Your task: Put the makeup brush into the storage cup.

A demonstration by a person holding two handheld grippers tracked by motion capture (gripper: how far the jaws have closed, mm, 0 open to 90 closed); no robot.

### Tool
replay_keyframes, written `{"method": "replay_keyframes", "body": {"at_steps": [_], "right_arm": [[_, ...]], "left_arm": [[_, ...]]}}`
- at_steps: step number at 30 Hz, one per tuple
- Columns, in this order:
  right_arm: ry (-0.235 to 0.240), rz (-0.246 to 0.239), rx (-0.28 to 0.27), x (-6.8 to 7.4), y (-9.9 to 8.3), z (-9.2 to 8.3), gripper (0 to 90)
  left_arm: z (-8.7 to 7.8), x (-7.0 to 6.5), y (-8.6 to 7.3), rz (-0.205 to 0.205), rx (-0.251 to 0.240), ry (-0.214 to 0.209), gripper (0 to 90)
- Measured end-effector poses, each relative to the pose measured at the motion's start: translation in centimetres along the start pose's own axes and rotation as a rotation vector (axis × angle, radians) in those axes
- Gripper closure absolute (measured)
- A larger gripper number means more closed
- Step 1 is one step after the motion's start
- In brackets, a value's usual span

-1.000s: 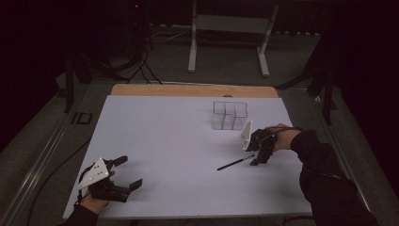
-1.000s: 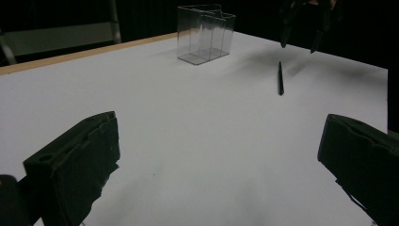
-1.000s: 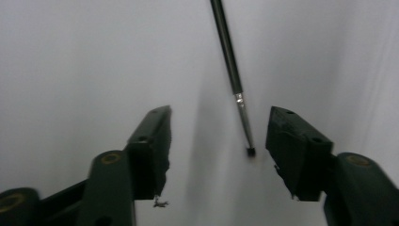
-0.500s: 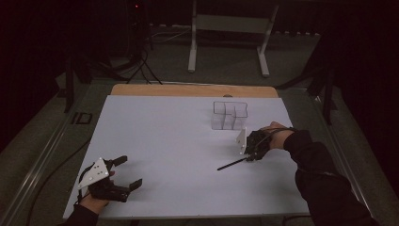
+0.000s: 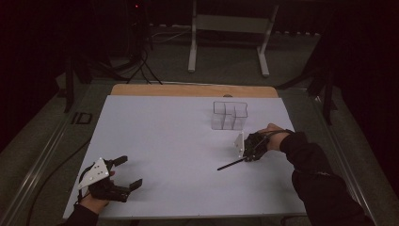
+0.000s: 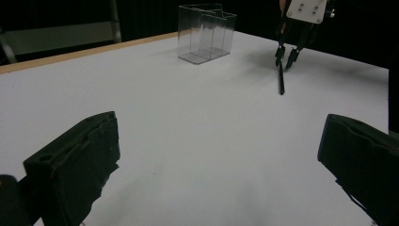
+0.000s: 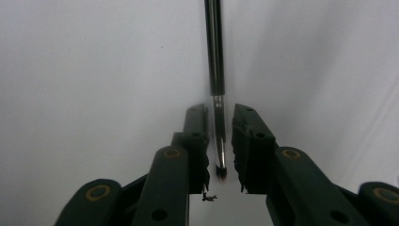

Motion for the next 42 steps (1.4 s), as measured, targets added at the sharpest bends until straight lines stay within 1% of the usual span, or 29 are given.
{"method": "replay_keyframes", "body": {"at_steps": [3, 6, 9, 12, 14, 15, 16, 17, 18, 19, 21, 23, 25, 27, 30, 31, 33, 34, 36, 38, 40, 42], "right_arm": [[0.0, -0.015, 0.014, -0.1, 0.0, 0.3, 77.7], [0.014, -0.025, 0.022, 0.1, 0.1, 0.5, 80.5], [0.031, -0.023, 0.023, 0.2, 0.2, 0.6, 83.3], [0.058, 0.001, 0.013, 0.3, 0.2, 0.5, 83.6], [0.076, 0.032, -0.01, 0.4, 0.4, 0.1, 83.7], [0.076, 0.032, -0.01, 0.4, 0.4, 0.1, 83.7], [0.088, 0.05, -0.017, 0.4, 0.5, -0.1, 83.7], [0.112, 0.092, -0.022, 0.5, 0.5, -0.4, 83.9], [0.12, 0.113, -0.024, 0.5, 0.6, -0.6, 83.9], [0.126, 0.132, -0.021, 0.5, 0.6, -0.7, 83.9], [0.155, 0.189, -0.012, 0.7, 0.7, -1.0, 83.9], [0.19, 0.218, -0.008, 1.1, 0.9, -1.1, 83.9], [0.211, 0.245, 0.004, 1.3, 1.0, -1.2, 83.9], [0.214, 0.245, 0.008, 1.5, 1.2, -1.4, 83.9], [0.221, 0.257, -0.001, 1.6, 1.4, -1.8, 83.9], [0.225, 0.26, -0.011, 1.7, 1.6, -1.9, 83.9], [0.235, 0.274, -0.015, 1.8, 1.7, -2.1, 84.0], [0.239, 0.277, -0.019, 1.9, 1.9, -2.2, 84.0], [0.242, 0.277, -0.014, 2.0, 2.0, -2.3, 84.0], [0.246, 0.274, -0.012, 2.2, 2.2, -2.4, 84.0], [0.253, 0.269, -0.01, 2.4, 2.4, -2.6, 84.0], [0.254, 0.264, -0.013, 2.5, 2.6, -2.8, 84.0]], "left_arm": [[0.0, 0.0, 0.0, 0.0, 0.0, -0.001, 0.4], [0.0, 0.0, 0.0, 0.001, 0.0, -0.002, 0.4], [0.0, 0.0, 0.0, 0.001, 0.002, -0.003, 0.4], [0.0, 0.0, 0.0, 0.001, -0.001, -0.003, 0.4], [0.0, 0.0, 0.0, -0.001, -0.001, -0.002, 0.4], [0.0, 0.0, 0.0, -0.001, -0.001, -0.002, 0.4], [0.0, 0.0, 0.0, 0.0, -0.003, -0.001, 0.4], [0.0, 0.0, 0.0, -0.001, -0.003, -0.002, 0.4], [0.0, -0.1, 0.0, 0.001, -0.002, -0.002, 0.4], [0.0, -0.1, 0.0, 0.004, 0.001, -0.001, 0.4], [0.0, -0.1, 0.0, 0.005, 0.004, -0.002, 0.4], [0.1, -0.1, 0.0, 0.003, 0.006, -0.005, 0.4], [0.1, -0.2, 0.0, -0.005, 0.002, -0.013, 0.4], [0.1, -0.2, 0.1, -0.002, 0.004, -0.012, 0.4], [0.2, -0.3, 0.1, 0.005, 0.011, -0.009, 0.5], [0.2, -0.4, 0.1, 0.007, 0.012, -0.01, 0.4], [0.4, -0.6, 0.1, 0.017, 0.025, -0.007, 0.5], [0.6, -0.8, 0.2, 0.023, 0.029, -0.01, 0.4], [1.0, -1.5, 0.5, 0.035, 0.039, -0.032, 0.4], [1.5, -2.1, 0.9, 0.044, 0.07, -0.035, 0.4], [1.9, -2.7, 1.5, 0.028, 0.086, -0.054, 0.4], [2.4, -3.1, 2.0, 0.037, 0.114, -0.056, 0.5]]}}
Point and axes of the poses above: each handheld gripper's, and its own axes: z roughly forward along the jaws, y roughly out of its top, x roughly to its left, the point moved 9 cm from there along z, roughly forward along the jaws, and after that the axes turned 8 degrees about x, right-handed, at the moved point
